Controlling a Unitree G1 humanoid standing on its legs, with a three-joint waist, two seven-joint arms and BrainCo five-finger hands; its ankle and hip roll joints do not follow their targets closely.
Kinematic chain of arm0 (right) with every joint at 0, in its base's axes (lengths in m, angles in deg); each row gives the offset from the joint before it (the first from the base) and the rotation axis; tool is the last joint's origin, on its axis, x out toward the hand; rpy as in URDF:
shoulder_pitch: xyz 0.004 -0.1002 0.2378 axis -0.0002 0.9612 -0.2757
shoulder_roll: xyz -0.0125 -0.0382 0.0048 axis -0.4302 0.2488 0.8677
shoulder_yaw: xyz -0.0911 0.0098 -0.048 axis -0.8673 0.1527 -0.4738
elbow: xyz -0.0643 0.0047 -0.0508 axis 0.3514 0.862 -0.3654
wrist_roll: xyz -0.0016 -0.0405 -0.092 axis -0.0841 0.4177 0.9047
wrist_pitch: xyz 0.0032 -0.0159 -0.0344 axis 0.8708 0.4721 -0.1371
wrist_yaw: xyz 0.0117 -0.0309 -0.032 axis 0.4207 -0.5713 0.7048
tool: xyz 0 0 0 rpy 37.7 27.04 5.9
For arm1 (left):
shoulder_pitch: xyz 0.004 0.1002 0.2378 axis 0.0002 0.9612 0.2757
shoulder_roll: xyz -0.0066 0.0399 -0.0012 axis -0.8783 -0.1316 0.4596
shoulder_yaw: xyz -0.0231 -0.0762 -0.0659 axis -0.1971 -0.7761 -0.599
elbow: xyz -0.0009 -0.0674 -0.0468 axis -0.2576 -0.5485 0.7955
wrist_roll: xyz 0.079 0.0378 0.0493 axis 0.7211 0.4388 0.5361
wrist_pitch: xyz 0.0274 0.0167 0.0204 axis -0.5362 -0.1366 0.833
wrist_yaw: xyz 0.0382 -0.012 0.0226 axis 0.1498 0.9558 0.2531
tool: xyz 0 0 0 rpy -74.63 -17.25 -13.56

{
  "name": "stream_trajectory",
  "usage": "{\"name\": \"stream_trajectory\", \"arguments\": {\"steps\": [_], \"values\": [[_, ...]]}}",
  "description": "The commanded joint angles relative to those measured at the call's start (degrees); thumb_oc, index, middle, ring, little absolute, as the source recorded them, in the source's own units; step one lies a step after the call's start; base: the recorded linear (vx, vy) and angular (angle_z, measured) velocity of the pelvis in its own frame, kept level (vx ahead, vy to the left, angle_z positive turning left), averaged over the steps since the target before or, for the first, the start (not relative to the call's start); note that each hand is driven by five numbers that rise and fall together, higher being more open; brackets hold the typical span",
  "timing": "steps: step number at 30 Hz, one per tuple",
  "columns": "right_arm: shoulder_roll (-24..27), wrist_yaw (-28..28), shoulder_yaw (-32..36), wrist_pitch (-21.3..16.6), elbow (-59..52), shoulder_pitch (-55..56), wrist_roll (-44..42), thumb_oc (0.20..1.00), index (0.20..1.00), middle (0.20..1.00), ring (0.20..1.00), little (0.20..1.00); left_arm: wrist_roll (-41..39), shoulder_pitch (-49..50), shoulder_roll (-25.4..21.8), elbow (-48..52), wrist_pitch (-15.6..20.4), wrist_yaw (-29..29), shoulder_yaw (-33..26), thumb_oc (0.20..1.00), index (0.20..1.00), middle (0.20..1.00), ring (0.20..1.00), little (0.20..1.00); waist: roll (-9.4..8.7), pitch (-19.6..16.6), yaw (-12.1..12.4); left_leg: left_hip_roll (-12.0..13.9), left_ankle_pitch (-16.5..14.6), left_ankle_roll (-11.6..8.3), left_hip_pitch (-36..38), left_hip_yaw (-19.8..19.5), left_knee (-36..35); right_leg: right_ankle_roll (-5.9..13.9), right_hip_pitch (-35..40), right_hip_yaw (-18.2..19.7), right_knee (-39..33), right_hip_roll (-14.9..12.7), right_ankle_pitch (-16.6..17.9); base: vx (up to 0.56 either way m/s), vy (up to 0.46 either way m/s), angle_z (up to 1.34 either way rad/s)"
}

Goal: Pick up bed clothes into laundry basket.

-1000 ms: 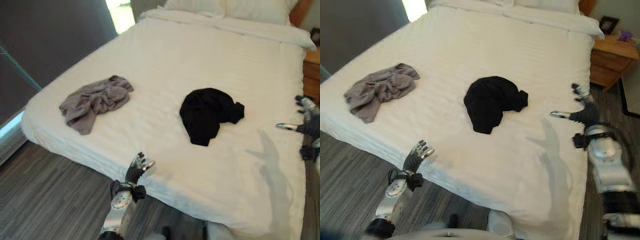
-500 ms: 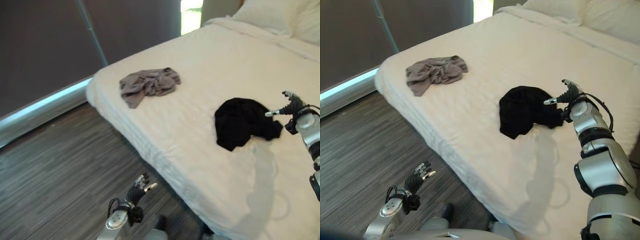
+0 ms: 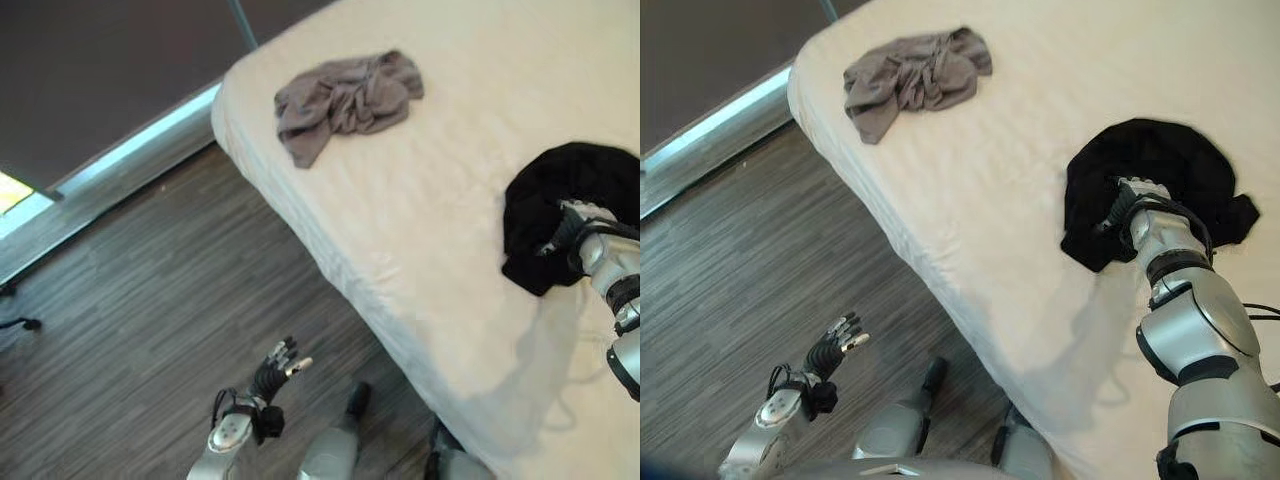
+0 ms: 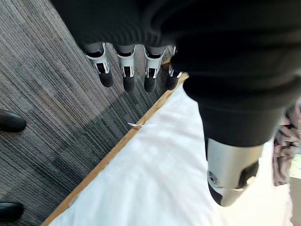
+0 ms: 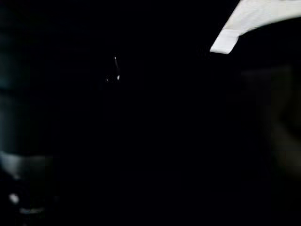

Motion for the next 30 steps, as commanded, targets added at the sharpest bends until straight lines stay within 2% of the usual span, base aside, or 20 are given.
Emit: {"name": "stream_trajectory", "arguments": {"steps": [1, 5, 6, 8, 10, 13, 16, 18, 19, 20, 24, 26, 29, 30], "values": [[-0.3, 1.5, -4.8, -0.8, 1.9, -3.8, 1.6, 1.000, 1.000, 1.000, 1.000, 1.000, -1.1, -4.0, -1.1, 2.2, 3.4, 1.1, 2.4, 1.000, 1.000, 1.000, 1.000, 1.000, -1.84, 1.1, 1.3, -3.1, 5.0, -1.22, -3.1, -1.6, -2.0, 3.29, 1.8, 0.1, 0.8, 0.7, -5.6, -0.06, 0.027, -0.07], [-2.0, 2.0, -4.6, -0.8, 1.9, -0.9, 1.8, 1.000, 1.000, 1.000, 1.000, 1.000, 0.0, -5.5, 0.7, 0.3, 3.4, 2.2, 3.7, 1.000, 1.000, 1.000, 1.000, 1.000, -1.64, 2.3, 1.5, -3.1, 5.2, -1.35, -4.1, -1.6, -2.0, 3.27, 0.7, 1.0, 0.8, 1.0, -5.6, 0.00, 0.008, -0.09], [-3.9, 2.6, -4.6, -0.9, 0.9, 1.3, 1.9, 0.200, 0.200, 0.200, 0.200, 0.200, -0.1, -6.9, 1.8, -1.0, 3.8, 3.2, 3.7, 1.000, 1.000, 1.000, 1.000, 1.000, -1.53, 2.8, 1.0, -3.0, 5.1, -1.39, -3.8, -1.1, -2.0, 3.24, 1.0, 1.4, 0.8, 1.0, -5.8, 0.05, 0.037, -0.13], [-4.5, 2.3, -4.2, -1.1, -1.0, 2.7, 1.0, 0.200, 0.200, 0.200, 0.200, 0.200, -0.2, -7.7, 2.3, -1.9, 4.3, 4.0, 3.4, 1.000, 1.000, 1.000, 1.000, 1.000, -1.67, 3.0, 0.5, -3.0, 4.8, -1.36, -2.9, -0.6, -2.0, 3.22, 1.7, 1.6, 0.8, 0.9, -6.0, 0.04, 0.037, -0.18], [-3.4, 1.8, -1.6, -1.2, -5.3, 4.2, -3.9, 0.200, 0.200, 0.200, 0.200, 0.200, -0.8, -7.7, 2.3, -1.6, 4.6, 5.0, 2.3, 1.000, 1.000, 1.000, 1.000, 1.000, -2.08, 2.9, -0.4, -2.9, 4.4, -1.32, -2.0, 0.2, -2.0, 3.26, 2.4, 2.0, 0.8, 0.9, -6.1, 0.03, 0.034, -0.15], [0.6, -0.3, 6.6, -1.4, -14.5, 8.0, -15.2, 0.200, 0.200, 0.200, 0.200, 0.200, -0.9, -6.5, 1.7, -1.1, 4.6, 5.9, 0.2, 1.000, 1.000, 1.000, 1.000, 1.000, -3.26, 2.2, -2.5, -2.5, 3.3, -1.16, 0.5, 1.6, -2.0, 3.30, 4.3, 2.6, 0.8, 0.8, -6.6, 0.04, 0.030, -0.13], [4.2, -2.9, 19.0, -3.2, -30.8, 17.1, -28.3, 0.200, 0.200, 0.200, 0.200, 0.200, -0.8, -5.3, 1.5, -0.7, 4.3, 6.4, -2.0, 1.000, 1.000, 1.000, 1.000, 1.000, -4.65, 1.0, -5.3, -2.0, 2.0, -0.82, 3.1, 3.1, -2.0, 3.42, 6.3, 3.1, 0.8, 0.7, -6.9, 0.07, 0.024, -0.12], [5.0, -3.9, 29.6, -6.3, -40.4, 26.8, -36.3, 0.200, 0.200, 0.200, 0.200, 0.200, -0.9, -4.6, 1.5, -0.8, 4.1, 6.3, -3.2, 1.000, 1.000, 1.000, 1.000, 1.000, -5.51, -0.6, -7.0, -2.0, 1.2, -0.46, 5.0, 3.8, -2.0, 3.48, 8.2, 3.3, 0.8, 0.4, -7.4, 0.11, 0.014, -0.20], [4.1, -4.4, 39.0, -9.1, -47.2, 34.1, -44.2, 0.200, 0.200, 0.200, 0.200, 0.200, -0.4, -4.5, 1.7, -1.5, 3.4, 6.4, -4.5, 1.000, 1.000, 1.000, 1.000, 1.000, -6.12, -2.1, -8.8, -1.8, 0.4, -0.19, 6.9, 4.2, -2.0, 3.48, 10.2, 3.4, 0.8, 0.1, -8.0, 0.12, 0.002, -0.07], [4.0, -4.3, 39.6, -8.9, -47.7, 34.9, -44.2, 0.200, 0.200, 0.200, 0.200, 0.200, -0.4, -4.4, 1.5, -1.5, 3.4, 6.4, -4.2, 1.000, 1.000, 1.000, 1.000, 1.000, -6.23, -2.1, -8.6, -1.9, 0.3, -0.19, 7.1, 4.1, -2.0, 3.49, 10.4, 3.4, 0.8, 0.1, -8.1, 0.11, 0.008, 0.03], [-0.4, -1.8, 50.5, -12.5, -59.2, 45.3, -56.2, 0.200, 0.200, 0.200, 0.200, 0.200, 0.9, -4.8, 2.2, -3.0, 2.3, 6.6, -6.7, 1.000, 1.000, 1.000, 1.000, 1.000, -7.08, -4.9, -10.8, -1.5, -1.1, 0.26, 11.6, 5.1, -2.0, 3.36, 14.3, 3.9, 1.9, -0.1, -9.6, 0.09, 0.014, -0.15], [-4.6, -0.3, 54.1, -13.8, -65.1, 50.2, -61.8, 0.200, 0.200, 0.200, 0.200, 0.200, 1.0, -4.7, 2.9, -3.8, 1.8, 6.8, -8.0, 1.000, 1.000, 1.000, 1.000, 1.000, -7.50, -6.3, -11.6, -1.4, -1.1, 0.47, 13.2, 5.4, -2.0, 3.23, 15.7, 4.3, 2.4, -0.2, -9.7, 0.05, 0.008, -0.19], [-13.1, 3.1, 55.7, -14.8, -73.1, 56.3, -68.4, 0.200, 0.200, 0.200, 0.200, 0.200, 1.1, -3.9, 3.8, -3.8, 1.5, 7.0, -10.3, 1.000, 1.000, 1.000, 1.000, 1.000, -7.84, -8.3, -12.4, -1.1, -1.7, 0.63, 15.0, 5.9, -2.0, 3.13, 17.3, 4.5, 2.6, -0.1, -10.3, 0.05, -0.008, -0.11], [-19.5, 5.9, 56.0, -15.8, -75.5, 58.8, -73.9, 0.200, 0.200, 0.200, 0.200, 0.200, 0.8, -2.8, 4.7, -3.2, 1.5, 6.8, -11.7, 1.000, 1.000, 1.000, 1.000, 1.000, -7.72, -9.2, -12.4, -1.1, -2.0, 0.77, 15.7, 6.0, -2.0, 2.93, 18.2, 4.6, 2.4, 0.1, -10.6, 0.06, -0.009, -0.08]]}}
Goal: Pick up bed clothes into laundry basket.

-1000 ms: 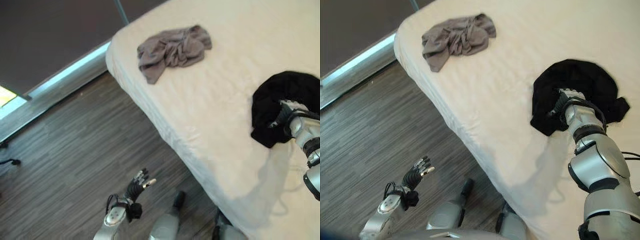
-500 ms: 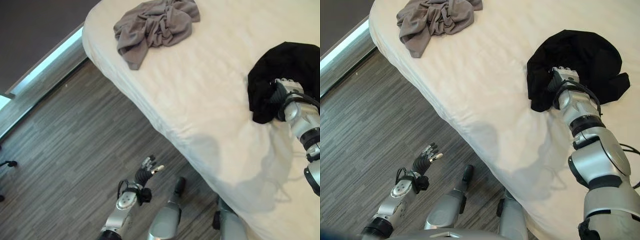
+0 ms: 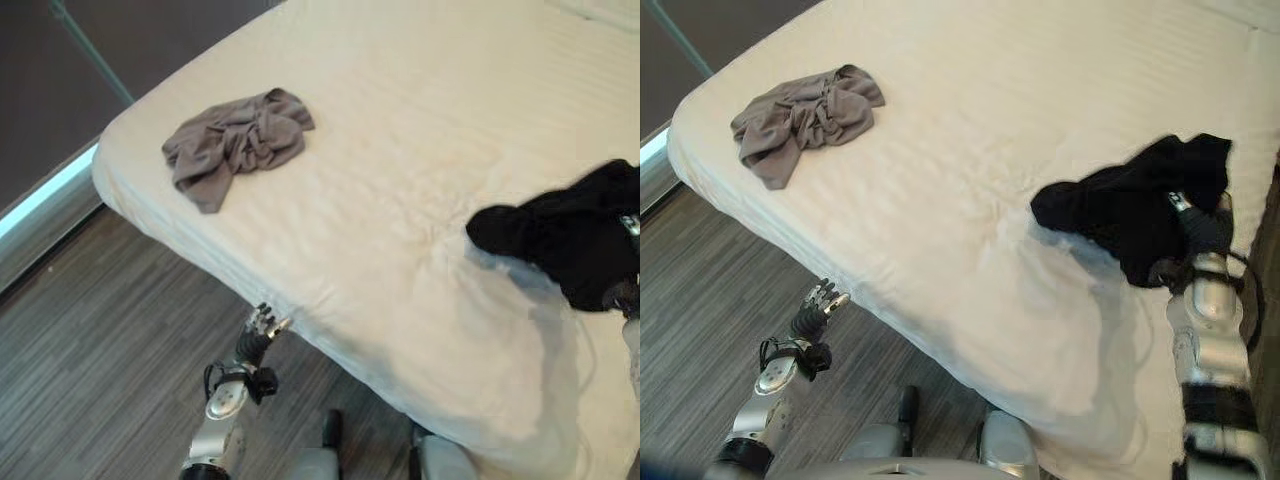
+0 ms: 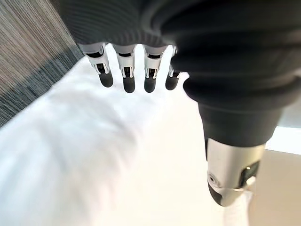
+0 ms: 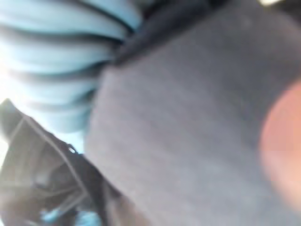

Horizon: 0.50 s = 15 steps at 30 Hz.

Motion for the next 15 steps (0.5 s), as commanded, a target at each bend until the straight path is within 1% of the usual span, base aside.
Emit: {"name": "stream_trajectory", "arguments": {"steps": [1, 2, 4, 5, 6, 7, 8, 9, 10, 11, 12, 13, 15], "values": [[-3.2, 5.7, 0.1, -6.0, -3.0, 0.9, -9.9, 0.200, 0.200, 0.200, 0.200, 0.200, 0.7, 1.1, -1.6, -0.9, 1.6, -0.1, -0.9, 1.000, 1.000, 1.000, 1.000, 1.000, -2.67, -6.8, 2.0, -2.2, 1.8, -0.34, -1.7, -1.4, 0.3, 1.74, 5.7, -2.2, 2.4, -0.9, -8.1, 0.06, -0.011, -0.05], [-6.0, 6.5, -0.4, -6.2, -4.3, 3.0, -10.7, 0.200, 0.200, 0.200, 0.200, 0.200, 0.5, 1.8, -1.0, -0.8, 1.6, -0.2, -1.5, 1.000, 1.000, 1.000, 1.000, 1.000, -2.59, -7.2, 1.8, -2.2, 1.7, -0.29, -1.4, -1.4, 0.3, 1.65, 6.0, -2.3, 2.4, -0.8, -8.3, 0.03, -0.006, -0.05], [-10.0, 8.4, -1.3, -4.9, -4.2, 7.5, -10.2, 0.200, 0.200, 0.200, 0.200, 0.200, 0.7, 3.0, 0.0, -1.1, 1.7, -0.8, -3.0, 1.000, 1.000, 1.000, 1.000, 1.000, -2.49, -7.7, 1.4, -2.0, 1.6, -0.27, -0.7, -1.3, 0.3, 1.58, 6.7, -2.2, 2.4, -0.7, -8.5, 0.02, -0.006, -0.01], [-12.5, 8.4, -2.5, -5.2, -1.1, 8.7, -11.7, 0.200, 0.200, 0.200, 0.200, 0.200, 0.3, 3.7, 0.9, -1.1, 2.1, -0.7, -3.8, 1.000, 1.000, 1.000, 1.000, 1.000, -2.33, -8.0, 1.4, -1.9, 1.4, -0.28, -0.2, -1.3, 0.3, 1.47, 7.2, -2.1, 2.4, -0.6, -8.6, 0.01, -0.011, 0.06], [-12.5, 8.4, -2.5, -5.2, -1.0, 8.7, -11.7, 0.200, 0.200, 0.200, 0.200, 0.200, 0.3, 3.8, 0.9, -1.1, 2.1, -0.7, -3.8, 1.000, 1.000, 1.000, 1.000, 1.000, -2.35, -8.0, 1.3, -1.9, 1.4, -0.28, -0.1, -1.3, 0.3, 1.46, 7.2, -2.1, 2.4, -0.6, -8.6, 0.00, 0.000, 0.00], [-15.9, 8.7, -3.8, -5.8, 0.7, 9.0, -14.6, 0.200, 0.200, 0.200, 0.200, 0.200, 0.0, 4.1, 1.7, -1.1, 2.5, -0.1, -4.5, 1.000, 1.000, 1.000, 1.000, 1.000, -2.06, -8.1, 1.4, -1.8, 1.5, -0.35, 0.0, -1.3, 0.3, 1.36, 7.4, -2.0, 2.4, -0.5, -8.7, 0.00, 0.000, 0.00], [-15.9, 8.7, -3.8, -5.8, 0.8, 9.0, -14.7, 0.200, 0.200, 0.200, 0.200, 0.200, 0.0, 4.1, 1.7, -1.1, 2.4, -0.1, -4.5, 1.000, 1.000, 1.000, 1.000, 1.000, -2.09, -8.1, 1.3, -1.8, 1.5, -0.35, 0.1, -1.3, 0.3, 1.36, 7.4, -2.0, 2.4, -0.5, -8.7, -0.01, -0.011, -0.07], [-17.0, 9.4, -6.7, -5.7, 2.0, 8.5, -16.5, 0.200, 0.200, 0.200, 0.200, 0.200, -0.5, 4.1, 2.0, -1.0, 3.0, 0.4, -4.6, 1.000, 1.000, 1.000, 1.000, 1.000, -1.94, -8.1, 1.6, -1.7, 1.6, -0.41, 0.2, -1.2, 0.3, 1.28, 7.5, -1.9, 2.4, -0.4, -8.6, 0.00, -0.006, -0.10], [-17.0, 9.4, -6.7, -5.7, 2.0, 8.5, -16.5, 0.200, 0.200, 0.200, 0.200, 0.200, -0.5, 4.2, 2.0, -1.0, 3.0, 0.4, -4.6, 1.000, 1.000, 1.000, 1.000, 1.000, -1.94, -8.1, 1.5, -1.7, 1.6, -0.41, 0.2, -1.2, 0.3, 1.28, 7.5, -1.9, 2.4, -0.4, -8.6, -0.02, -0.009, -0.07], [-16.2, 9.7, -8.1, -5.0, 2.0, 8.3, -15.5, 0.200, 0.200, 0.200, 0.200, 0.200, -0.6, 4.0, 2.1, -0.9, 3.2, 0.7, -4.6, 1.000, 1.000, 1.000, 1.000, 1.000, -1.92, -8.1, 1.7, -1.7, 1.7, -0.42, 0.2, -1.2, 0.3, 1.25, 7.4, -1.8, 2.6, -0.3, -8.7, -0.02, -0.016, -0.06], [-13.6, 9.6, -9.8, -4.2, 2.0, 7.0, -12.4, 0.200, 0.200, 0.200, 0.200, 0.200, -0.4, 3.4, 1.7, -0.8, 3.9, 0.8, -4.4, 1.000, 1.000, 1.000, 1.000, 1.000, -1.90, -7.8, 1.9, -1.6, 1.3, -0.49, 0.6, -1.1, 0.3, 1.20, 7.5, -1.8, 2.9, -0.2, -9.1, -0.08, -0.024, 0.02], [-12.9, 9.1, -9.5, -4.6, 2.1, 5.8, -12.7, 0.200, 0.200, 0.200, 0.200, 0.200, -0.2, 2.5, 1.5, -1.9, 4.3, 1.2, -4.0, 1.000, 1.000, 1.000, 1.000, 1.000, -1.87, -7.5, 2.1, -1.6, 1.9, -0.44, 0.4, -1.4, 0.3, 1.16, 7.4, -2.0, 3.1, -0.3, -8.8, -0.06, -0.021, 0.00], [-12.9, 8.6, -8.8, -4.9, 2.4, 5.0, -13.1, 0.200, 0.200, 0.200, 0.200, 0.200, -0.3, 2.2, 1.5, -2.2, 4.4, 1.5, -3.9, 1.000, 1.000, 1.000, 1.000, 1.000, -1.82, -7.5, 2.2, -1.7, 1.9, -0.42, 0.5, -1.6, 0.3, 1.15, 7.6, -2.2, 3.1, -0.3, -8.9, -0.02, -0.016, 0.05]]}}
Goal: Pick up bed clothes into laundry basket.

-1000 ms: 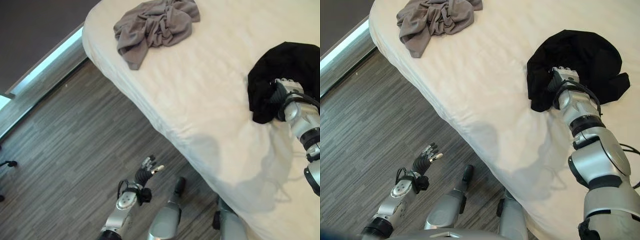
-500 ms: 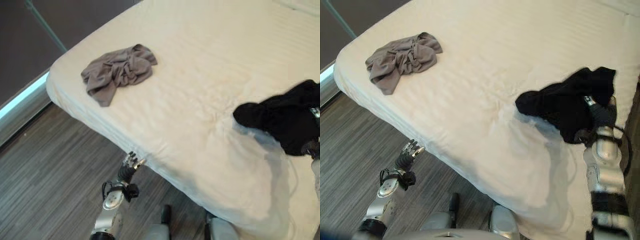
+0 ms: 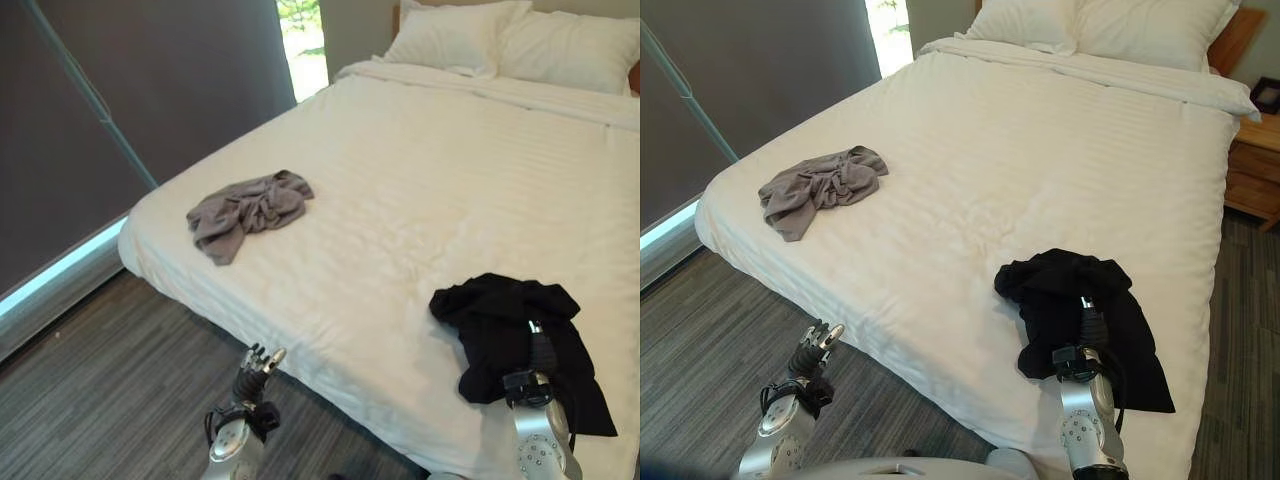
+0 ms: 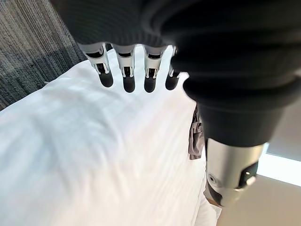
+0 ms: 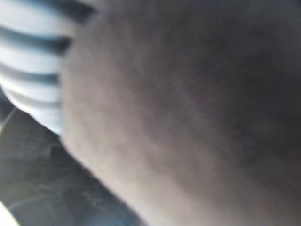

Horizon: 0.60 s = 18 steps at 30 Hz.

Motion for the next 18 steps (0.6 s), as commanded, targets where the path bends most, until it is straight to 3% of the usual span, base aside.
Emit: {"name": "stream_trajectory", "arguments": {"steps": [1, 6, 9, 10, 12, 13, 15, 16, 17, 18], "values": [[-2.4, 0.2, 6.6, -4.6, -4.2, -5.0, 0.1, 0.200, 0.200, 0.200, 0.200, 0.200, -0.8, -4.5, -3.8, -2.0, 3.9, 1.3, -0.8, 1.000, 1.000, 1.000, 1.000, 1.000, -2.75, 0.1, 1.4, -1.9, 2.6, -1.47, -1.1, -2.3, 0.6, 1.24, 6.2, -2.3, 3.3, 0.0, -8.5, 0.01, -0.018, 0.14], [-3.0, 0.2, 7.9, -4.3, -4.0, -2.9, -0.6, 0.200, 0.200, 0.200, 0.200, 0.200, -0.8, -3.2, -3.7, -1.9, 4.0, 1.2, -3.1, 1.000, 1.000, 1.000, 1.000, 1.000, -2.37, 2.2, 1.5, -0.7, 3.0, -2.26, -1.6, -3.7, 1.9, 0.57, 6.1, -2.1, 4.1, 0.6, -9.1, -0.02, -0.063, 0.13], [-1.6, 1.2, 8.6, -4.7, -4.4, -2.7, -0.6, 0.200, 0.200, 0.200, 0.200, 0.200, -1.2, -4.4, -3.9, -1.2, 4.7, 1.0, -3.9, 1.000, 1.000, 1.000, 1.000, 1.000, -3.11, 6.1, 1.7, -2.3, 1.9, -4.41, -8.8, -3.2, 16.3, -0.30, 5.9, -2.5, 5.3, -0.1, -10.3, -0.15, -0.051, 0.14], [-0.2, 0.4, 8.8, -5.0, -4.1, -3.4, -0.2, 0.200, 0.200, 0.200, 0.200, 0.200, -2.9, -5.3, -3.5, -1.4, 5.7, 1.9, -4.1, 1.000, 1.000, 1.000, 1.000, 1.000, -3.06, 7.1, 1.6, 0.5, 5.8, -5.53, -12.3, -2.3, 17.6, -0.03, 6.4, -2.4, 5.4, -0.6, -10.5, -0.04, 0.053, 0.36], [-0.2, 0.4, 8.8, -5.0, -4.1, -3.5, -0.2, 0.200, 0.200, 0.200, 0.200, 0.200, -2.9, -5.4, -3.5, -1.4, 5.7, 1.9, -4.1, 1.000, 1.000, 1.000, 1.000, 1.000, -3.03, 7.2, 1.6, 0.6, 5.8, -5.59, -12.2, -2.2, 17.5, -0.07, 6.4, -2.3, 5.5, -0.6, -10.5, 0.05, 0.079, 0.18], [0.0, -0.2, 9.9, -5.4, -5.0, -3.7, -0.3, 0.200, 0.200, 0.200, 0.200, 0.200, -3.6, -5.5, -3.0, -1.4, 5.9, 1.8, -4.2, 1.000, 1.000, 1.000, 1.000, 1.000, -3.15, 6.6, 1.2, 5.6, 6.6, -4.95, -11.8, 0.9, 13.5, 1.04, 7.2, -2.3, 5.1, -2.1, -11.0, 0.16, 0.184, 0.01], [0.3, -0.7, 10.5, -5.9, -6.6, -3.7, 0.3, 0.200, 0.200, 0.200, 0.200, 0.200, -3.0, -6.4, -3.1, -2.2, 6.4, 2.1, -3.4, 1.000, 1.000, 1.000, 1.000, 1.000, -2.58, 5.9, 0.9, 10.5, 9.5, -5.86, -11.8, 2.7, 8.0, 2.50, 6.8, -1.8, 5.2, -3.7, -11.7, 0.21, 0.327, 0.23], [1.1, -1.2, 10.5, -5.8, -6.7, -3.8, 1.1, 0.200, 0.200, 0.200, 0.200, 0.200, -3.5, -7.2, -3.4, -2.7, 6.5, 2.4, -3.3, 1.000, 1.000, 1.000, 1.000, 1.000, -1.95, 5.6, 0.9, 13.4, 11.9, -7.45, -11.8, -0.9, 5.4, 3.76, 6.6, 0.1, 6.2, -5.8, -12.6, 0.23, 0.418, -0.10], [1.6, -1.5, 10.4, -5.8, -6.8, -4.2, 1.5, 0.200, 0.200, 0.200, 0.200, 0.200, -4.1, -7.4, -3.5, -2.4, 6.8, 2.5, -3.8, 1.000, 1.000, 1.000, 1.000, 1.000, -1.53, 5.5, 1.1, 14.5, 13.2, -8.46, -11.6, -3.3, 4.5, 4.21, 6.4, 1.6, 7.1, -6.5, -13.2, 0.18, 0.335, -0.49], [1.6, -1.5, 10.4, -5.8, -6.8, -4.2, 1.5, 0.200, 0.200, 0.200, 0.200, 0.200, -4.1, -7.4, -3.5, -2.4, 6.8, 2.5, -3.8, 1.000, 1.000, 1.000, 1.000, 1.000, -1.53, 5.5, 1.1, 14.5, 13.2, -8.46, -11.6, -3.3, 4.5, 4.21, 6.4, 1.6, 7.1, -6.5, -13.2, 0.21, 0.385, -0.80]]}}
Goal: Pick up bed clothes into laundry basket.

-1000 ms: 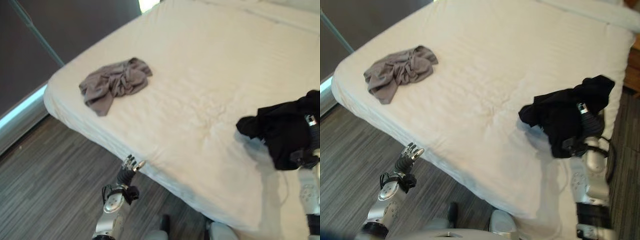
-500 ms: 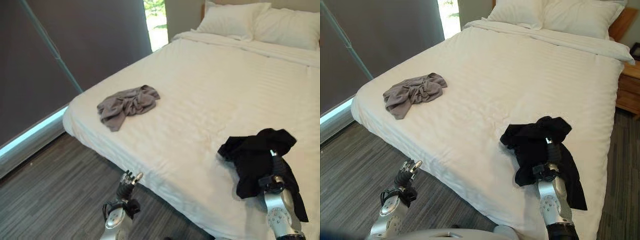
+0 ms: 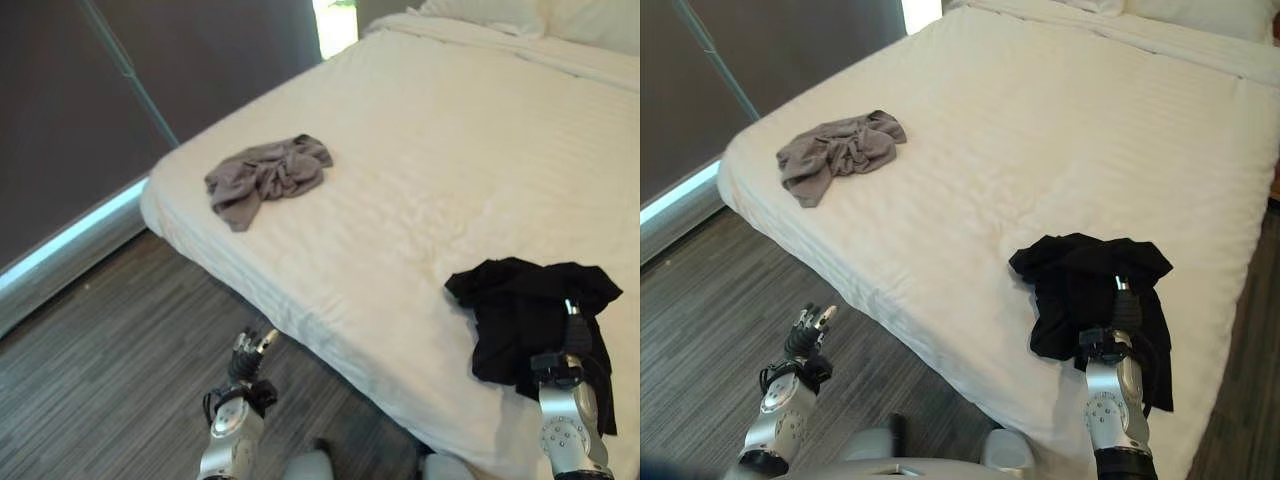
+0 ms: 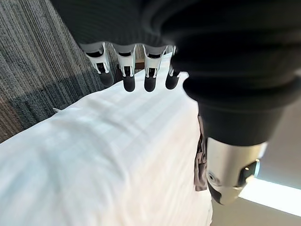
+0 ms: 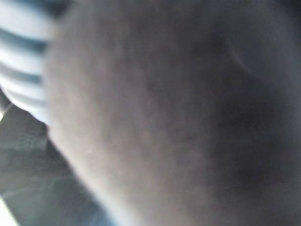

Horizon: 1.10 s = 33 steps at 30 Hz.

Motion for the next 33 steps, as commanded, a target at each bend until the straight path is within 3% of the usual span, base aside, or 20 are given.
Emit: {"name": "stream_trajectory", "arguments": {"steps": [1, 2, 4, 5, 7, 8, 9, 11, 12, 14, 15, 16, 18, 19, 20, 22, 25, 27, 33], "values": [[2.4, 0.0, 0.7, -3.0, -4.9, 0.7, 1.6, 0.200, 0.200, 0.200, 0.200, 0.200, -2.1, 3.5, -4.2, 7.7, 4.8, 0.6, -5.6, 1.000, 1.000, 1.000, 1.000, 1.000, -2.35, -3.5, 0.9, 3.9, 19.3, -6.77, -0.4, -2.6, -7.2, 1.68, 12.8, 2.0, 1.4, -6.2, -6.4, 0.23, 0.460, -0.42], [2.4, -0.4, 0.9, -3.4, -4.6, 0.9, 1.8, 0.200, 0.200, 0.200, 0.200, 0.200, -2.2, 2.9, -4.6, 8.0, 5.2, 0.9, -5.7, 1.000, 1.000, 1.000, 1.000, 1.000, -2.36, -3.8, 0.6, 5.9, 20.0, -7.31, -0.8, -1.6, -6.9, 2.82, 13.1, 2.3, 2.1, -8.1, -7.0, 0.30, 0.610, -0.24], [2.3, -0.7, 0.8, -3.1, -4.4, 0.8, 2.0, 0.200, 0.200, 0.200, 0.200, 0.200, -2.5, 2.3, -4.9, 8.0, 5.5, 0.7, -5.5, 1.000, 1.000, 1.000, 1.000, 1.000, -2.37, -4.0, 0.7, 6.6, 19.8, -7.51, -0.6, -2.0, -6.3, 3.52, 13.4, 2.8, 2.1, -9.4, -7.0, 0.23, 0.478, -0.16], [2.0, -1.0, -0.5, -3.0, -4.6, -0.7, 2.9, 0.200, 0.200, 0.200, 0.200, 0.200, -3.0, 1.5, -6.1, 9.7, 5.7, 0.6, -5.2, 1.000, 1.000, 1.000, 1.000, 1.000, -2.61, -4.8, 1.7, 3.1, 13.2, -8.49, -0.9, -8.8, -0.9, 5.31, 13.5, 5.7, 1.0, -13.7, -3.4, 0.22, 0.472, -0.73], [1.0, -0.8, 0.1, -2.6, -4.7, -0.4, 2.8, 0.200, 0.200, 0.200, 0.200, 0.200, -2.6, 0.8, -7.0, 9.8, 5.4, 0.8, -4.9, 1.000, 1.000, 1.000, 1.000, 1.000, -2.94, -5.4, 1.3, 2.5, 10.8, -8.66, -0.8, -7.6, -1.4, 5.74, 12.9, 5.8, 1.4, -15.6, -1.8, 0.20, 0.552, -0.84], [-0.4, -0.7, 0.2, -2.9, -5.2, 0.3, 2.2, 0.200, 0.200, 0.200, 0.200, 0.200, -0.8, 0.0, -8.1, 9.4, 4.6, 0.4, -3.8, 1.000, 1.000, 1.000, 1.000, 1.000, -2.99, -5.8, 1.0, 1.8, 9.3, -8.17, -0.9, -6.5, -2.0, 5.74, 12.1, 5.8, 2.3, -17.6, 2.7, 0.18, 0.648, -0.26], [-1.7, -0.7, -0.4, -2.4, -5.9, 0.5, 2.2, 0.200, 0.200, 0.200, 0.200, 0.200, 0.6, -0.5, -9.2, 9.5, 4.3, 0.2, -2.8, 1.000, 1.000, 1.000, 1.000, 1.000, -4.11, -5.8, 1.0, -0.6, 6.7, -6.51, -0.3, -4.7, -1.4, 5.74, 9.8, 6.4, 4.9, -19.5, 5.7, 0.11, 0.672, -0.10], [-4.3, -0.4, -2.0, -2.3, -5.6, 0.2, 0.9, 0.200, 0.200, 0.200, 0.200, 0.200, 2.0, -0.9, -11.0, 9.8, 4.0, 0.1, -2.8, 1.000, 1.000, 1.000, 1.000, 1.000, -4.26, -5.0, 0.7, -3.6, 5.9, -3.77, 1.0, -2.8, -2.4, 3.16, 4.6, 7.3, 8.4, -19.4, 14.8, 0.05, 0.588, -0.35], [-5.9, 0.1, -3.6, -3.0, -4.9, 0.4, -1.5, 0.200, 0.200, 0.200, 0.200, 0.200, 2.7, 0.2, -12.2, 10.5, 3.7, 0.2, -3.8, 1.000, 1.000, 1.000, 1.000, 1.000, -3.66, -4.9, 1.7, -5.0, 5.8, -2.57, 2.6, -1.1, -3.6, 3.37, 3.3, 2.5, 8.8, -20.7, 18.1, 0.08, 0.777, -0.72], [-5.8, 2.0, -4.7, -1.9, -5.0, 1.0, -1.8, 0.200, 0.200, 0.200, 0.200, 0.200, 6.2, 0.7, -13.9, 11.1, 3.7, -0.1, -5.3, 1.000, 1.000, 1.000, 1.000, 1.000, -2.11, -4.6, 0.7, -7.5, 6.6, 0.37, 4.4, 0.3, -6.4, 1.63, 1.3, 2.2, 15.6, -15.8, 14.1, 0.08, 0.722, -0.70], [-5.8, 2.0, -4.7, -1.9, -5.0, 1.0, -1.9, 0.200, 0.200, 0.200, 0.200, 0.200, 6.2, 0.7, -13.9, 11.1, 3.6, -0.1, -5.3, 1.000, 1.000, 1.000, 1.000, 1.000, -2.10, -4.6, 0.7, -7.4, 6.8, 0.36, 4.3, 0.4, -6.5, 1.59, 1.1, 2.3, 15.6, -15.7, 14.2, 0.06, 0.407, -0.39], [-5.4, 2.4, -4.5, -1.4, -4.8, 1.2, -1.4, 0.200, 0.200, 0.200, 0.200, 0.200, 6.3, 1.2, -14.2, 11.1, 3.9, -0.2, -6.3, 1.000, 1.000, 1.000, 1.000, 1.000, -1.82, -4.6, 0.9, -8.2, 6.9, 1.37, 5.3, 0.8, -7.7, 1.20, 0.4, 1.3, 17.6, -13.3, 11.3, 0.04, 0.360, -0.14], [-4.2, 3.2, -3.9, -1.0, -3.6, 1.1, -0.8, 0.200, 0.200, 0.200, 0.200, 0.200, 5.8, 3.9, -14.1, 12.3, 3.8, 0.1, -9.5, 1.000, 1.000, 1.000, 1.000, 1.000, -1.86, -4.4, 1.8, -10.2, 6.4, 2.94, 7.3, 3.4, -9.4, -0.03, -0.2, -5.8, 18.7, -9.3, 5.4, 0.07, 0.479, -0.43], [-3.9, 3.5, -3.8, -0.6, -3.0, 1.2, -0.9, 0.200, 0.200, 0.200, 0.200, 0.200, 5.8, 4.7, -13.8, 12.8, 3.7, -0.1, -10.1, 1.000, 1.000, 1.000, 1.000, 1.000, -1.78, -4.5, 1.9, -10.8, 6.2, 3.38, 7.8, 3.8, -9.6, -0.42, -0.7, -6.9, 19.1, -7.4, 3.6, 0.12, 0.558, -1.03], [-2.9, 4.3, -3.5, -0.7, -0.9, 0.9, -1.4, 0.200, 0.200, 0.200, 0.200, 0.200, 5.9, 5.4, -12.2, 12.4, 3.8, 0.4, -12.1, 1.000, 1.000, 1.000, 1.000, 1.000, -2.91, -4.6, 2.6, -13.8, 5.4, 3.91, 9.7, 7.4, -10.0, -2.23, -0.5, -15.2, 12.5, -0.3, -0.2, 0.11, 0.393, -1.07], [-2.8, 4.3, -4.0, -1.3, -0.7, 0.8, -1.2, 0.200, 0.200, 0.200, 0.200, 0.200, 5.7, 5.6, -11.6, 12.8, 3.7, 0.6, -12.0, 1.000, 1.000, 1.000, 1.000, 1.000, -3.07, -4.7, 3.1, -14.1, 5.3, 3.80, 9.7, 8.0, -9.8, -2.63, 1.1, -16.6, 10.1, 0.2, -0.4, 0.06, 0.205, -0.81], [-3.1, 4.5, -4.7, -0.6, -0.8, 0.7, -1.6, 0.200, 0.200, 0.200, 0.200, 0.200, 5.8, 5.1, -10.4, 11.5, 3.8, -0.1, -10.5, 1.000, 1.000, 1.000, 1.000, 1.000, -3.64, -5.3, 3.3, -14.5, 5.4, 3.61, 10.1, 8.9, -9.8, -2.53, 4.4, -14.5, 5.0, 0.8, -0.3, 0.03, 0.030, -0.20], [-2.8, 4.2, -4.8, -0.4, -1.3, 0.6, -1.5, 0.200, 0.200, 0.200, 0.200, 0.200, 4.2, 5.9, -8.8, 12.0, 3.4, -0.1, -10.3, 1.000, 1.000, 1.000, 1.000, 1.000, -4.06, -6.4, 4.0, -14.4, 5.2, 3.56, 10.7, 10.0, -10.0, -2.60, 6.7, -15.2, 2.2, 1.0, 0.0, 0.09, -0.024, -0.42], [-2.8, 4.7, -4.0, 0.4, -0.9, 2.3, -1.4, 0.200, 0.200, 0.200, 0.200, 0.200, 7.6, 5.2, -10.6, 10.3, 2.4, 0.2, -11.1, 1.000, 1.000, 1.000, 1.000, 1.000, -4.16, -7.2, 3.3, -14.0, 4.8, 2.95, 12.0, 10.2, -9.3, -3.23, 9.9, -14.2, 0.1, 1.4, -1.1, 0.07, -0.051, -0.08]]}}
